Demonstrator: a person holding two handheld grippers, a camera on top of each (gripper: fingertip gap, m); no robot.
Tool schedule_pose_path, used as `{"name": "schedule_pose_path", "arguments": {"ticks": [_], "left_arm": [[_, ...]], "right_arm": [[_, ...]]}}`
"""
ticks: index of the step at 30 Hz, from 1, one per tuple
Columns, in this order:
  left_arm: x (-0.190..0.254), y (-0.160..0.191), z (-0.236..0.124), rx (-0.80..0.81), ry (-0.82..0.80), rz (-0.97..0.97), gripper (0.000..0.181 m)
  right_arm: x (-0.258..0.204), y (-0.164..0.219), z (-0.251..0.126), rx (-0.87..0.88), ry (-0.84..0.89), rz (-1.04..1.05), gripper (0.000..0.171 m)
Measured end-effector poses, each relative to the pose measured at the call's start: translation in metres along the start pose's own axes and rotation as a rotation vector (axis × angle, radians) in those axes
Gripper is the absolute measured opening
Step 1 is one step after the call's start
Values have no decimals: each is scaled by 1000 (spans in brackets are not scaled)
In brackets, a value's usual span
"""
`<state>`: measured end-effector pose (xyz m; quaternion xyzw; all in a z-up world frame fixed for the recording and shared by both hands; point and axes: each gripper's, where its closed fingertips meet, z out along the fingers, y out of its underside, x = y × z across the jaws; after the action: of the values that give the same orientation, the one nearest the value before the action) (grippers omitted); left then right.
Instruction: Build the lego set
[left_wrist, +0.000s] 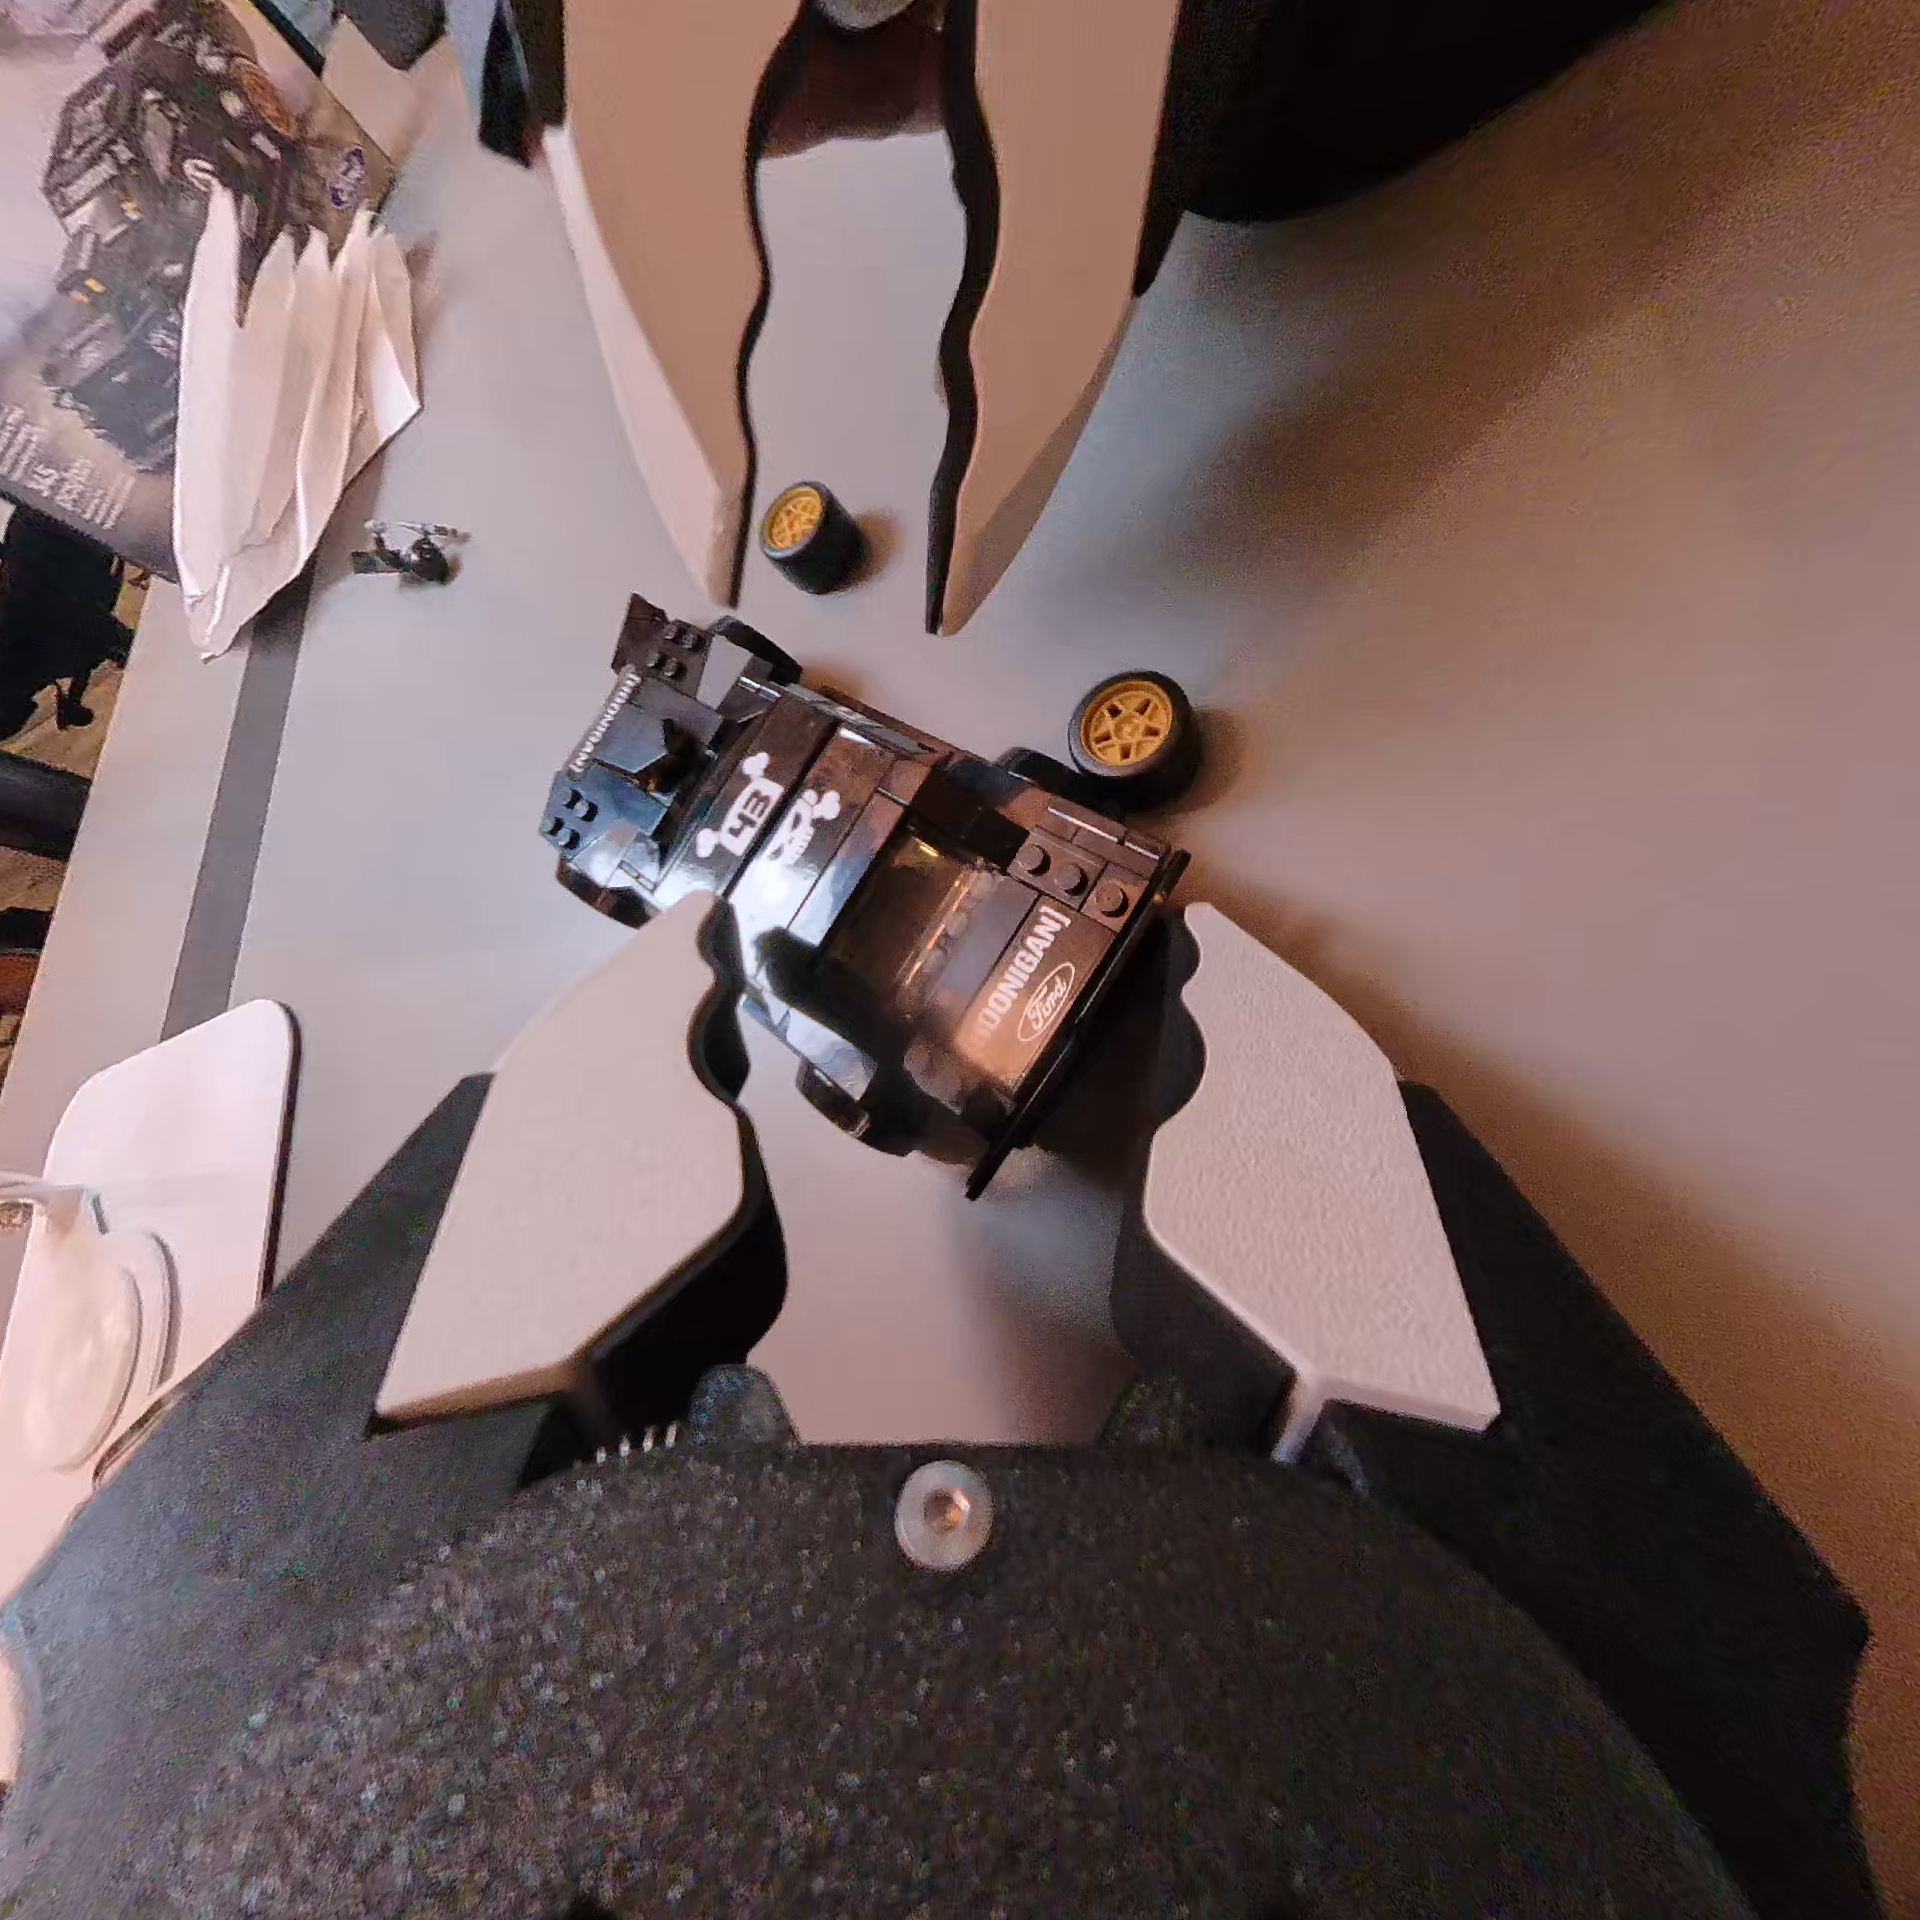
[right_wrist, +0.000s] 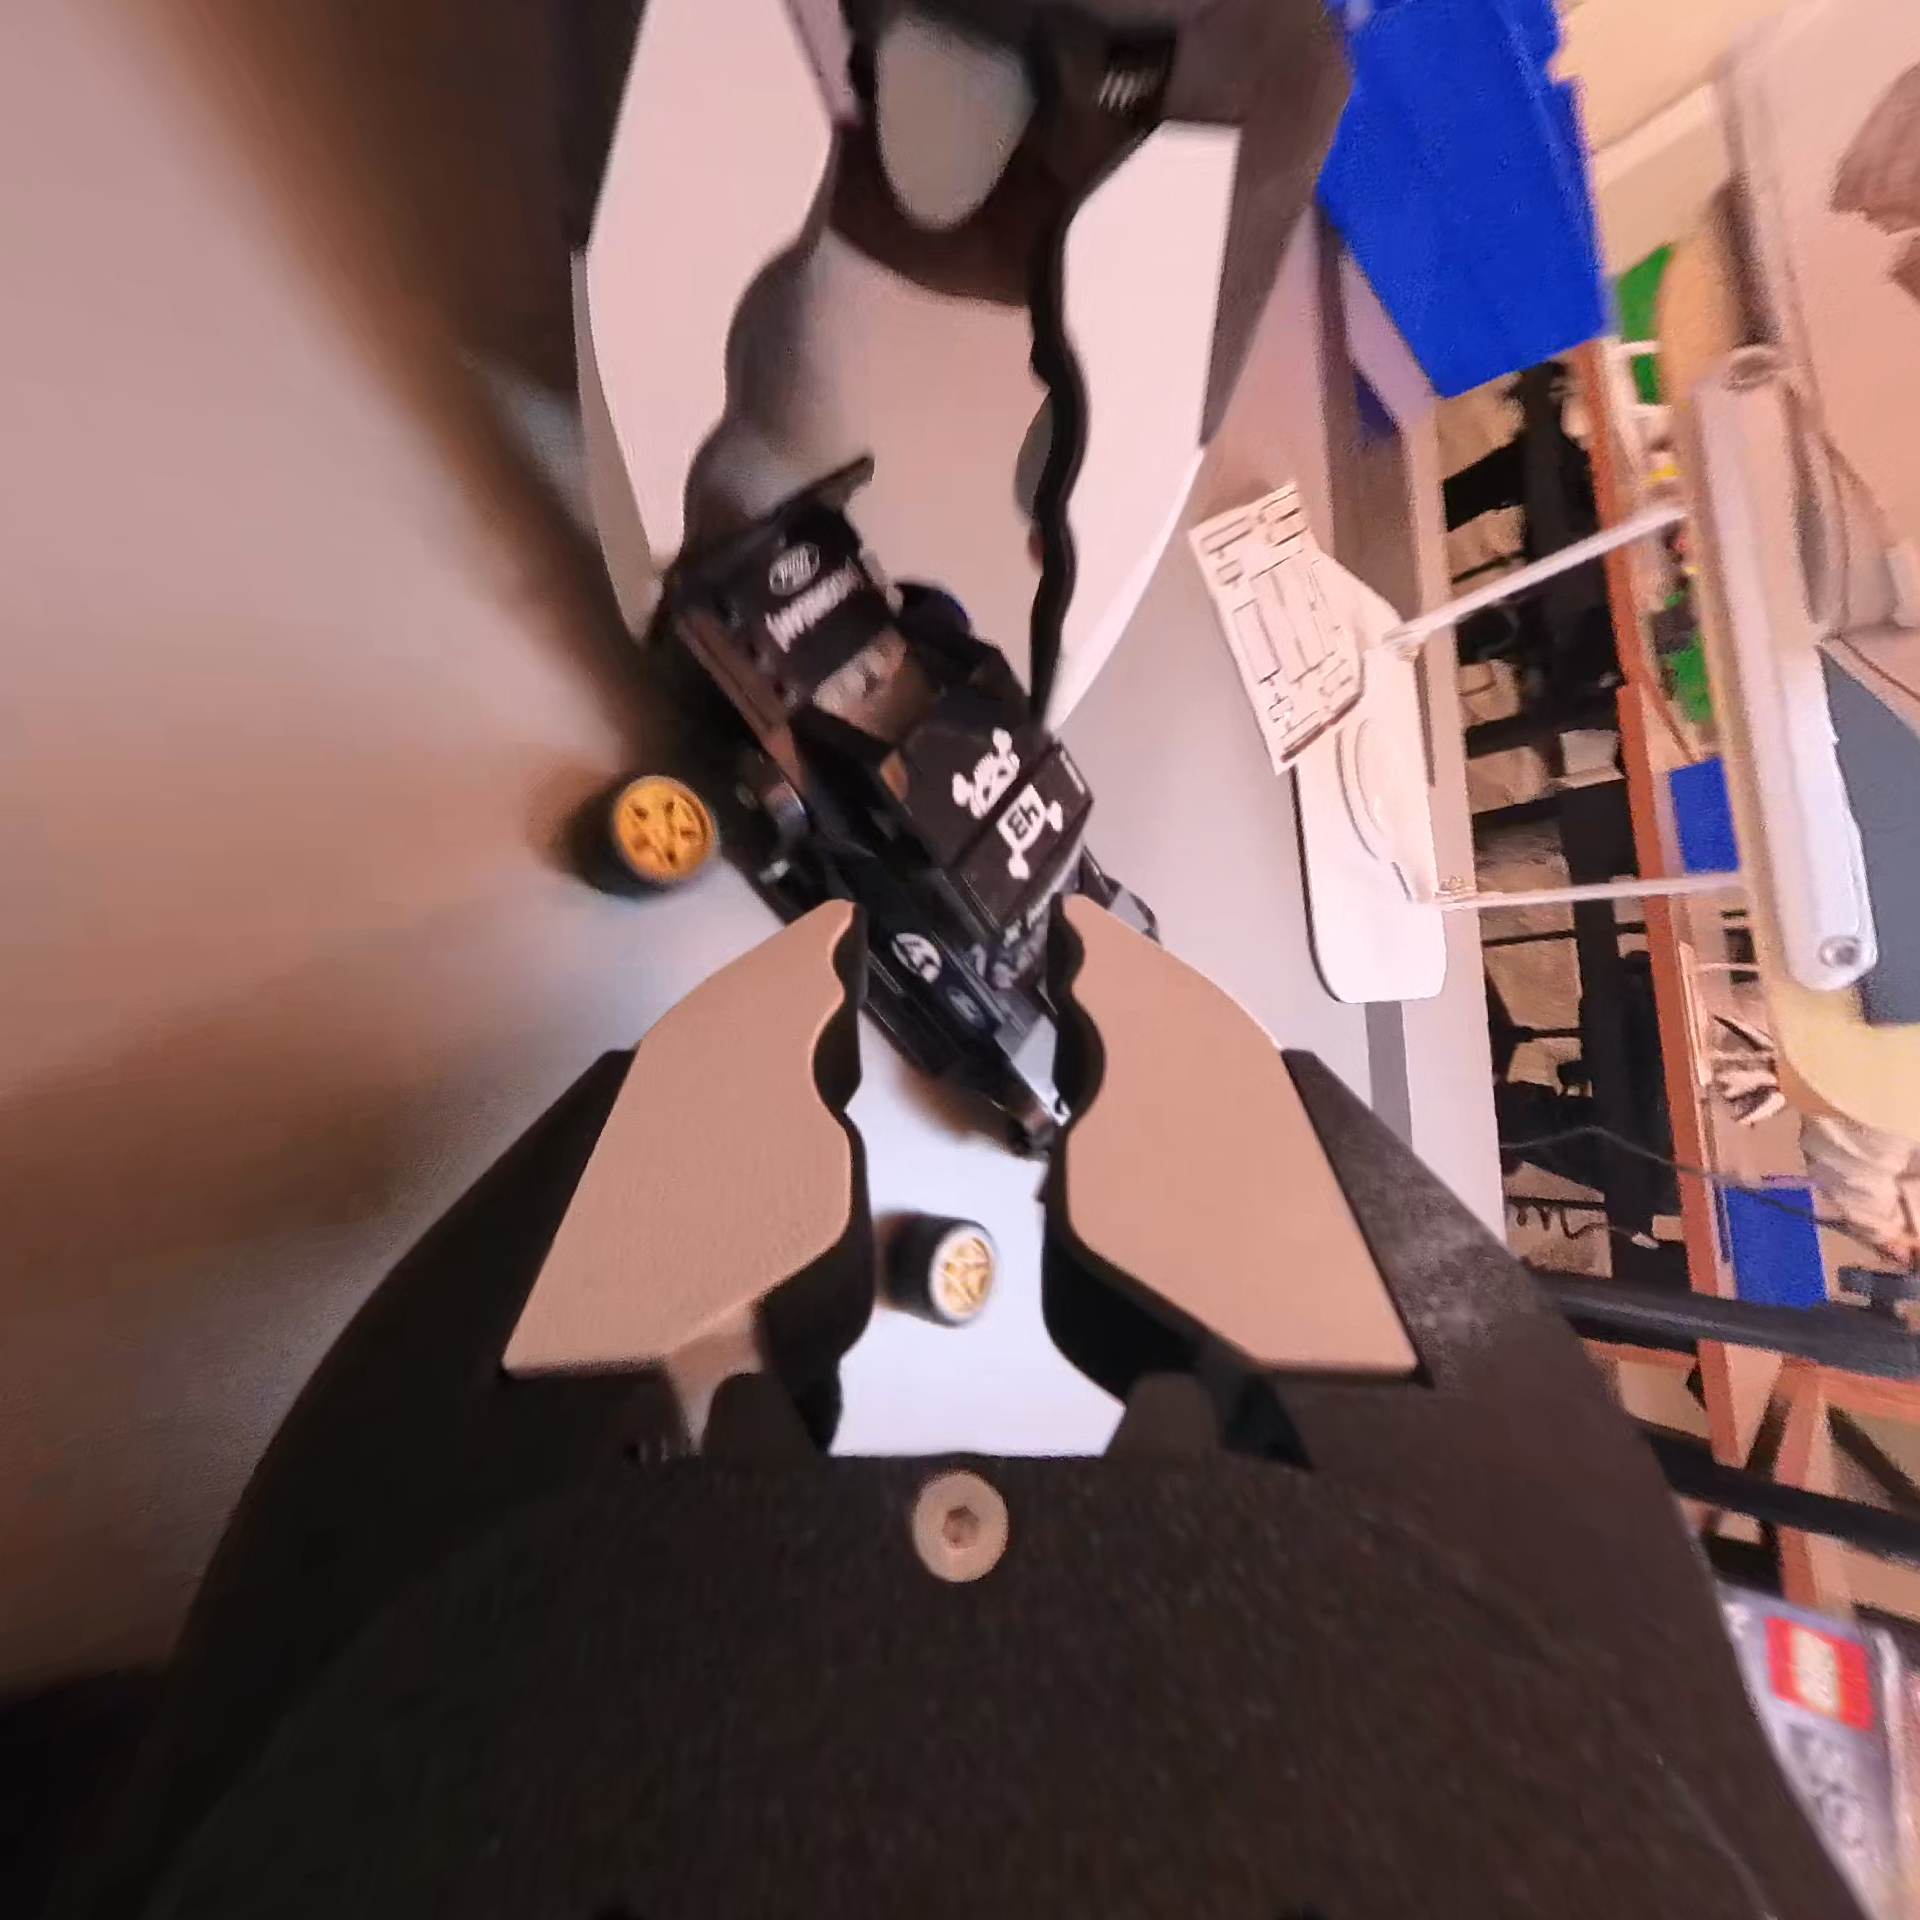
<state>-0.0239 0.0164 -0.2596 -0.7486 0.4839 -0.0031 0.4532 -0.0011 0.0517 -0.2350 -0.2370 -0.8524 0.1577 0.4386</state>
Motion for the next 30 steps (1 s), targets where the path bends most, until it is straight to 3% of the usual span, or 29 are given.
{"name": "schedule_pose_path", "arguments": {"ticks": [10,17,22,30], "left_arm": [[-8,0,-30,39,-89,-190,83],[-6,10,-36,34,-99,-228,82],[-5,12,-40,51,-95,-220,83],[-22,8,-41,93,-259,-120,86]], "right_arm": [[0,7,37,-126,-606,-238,79],[-9,11,52,-208,-852,-400,67],[-8,3,49,-227,-983,-274,66],[8,-38,26,-126,-1411,275,66]]}}
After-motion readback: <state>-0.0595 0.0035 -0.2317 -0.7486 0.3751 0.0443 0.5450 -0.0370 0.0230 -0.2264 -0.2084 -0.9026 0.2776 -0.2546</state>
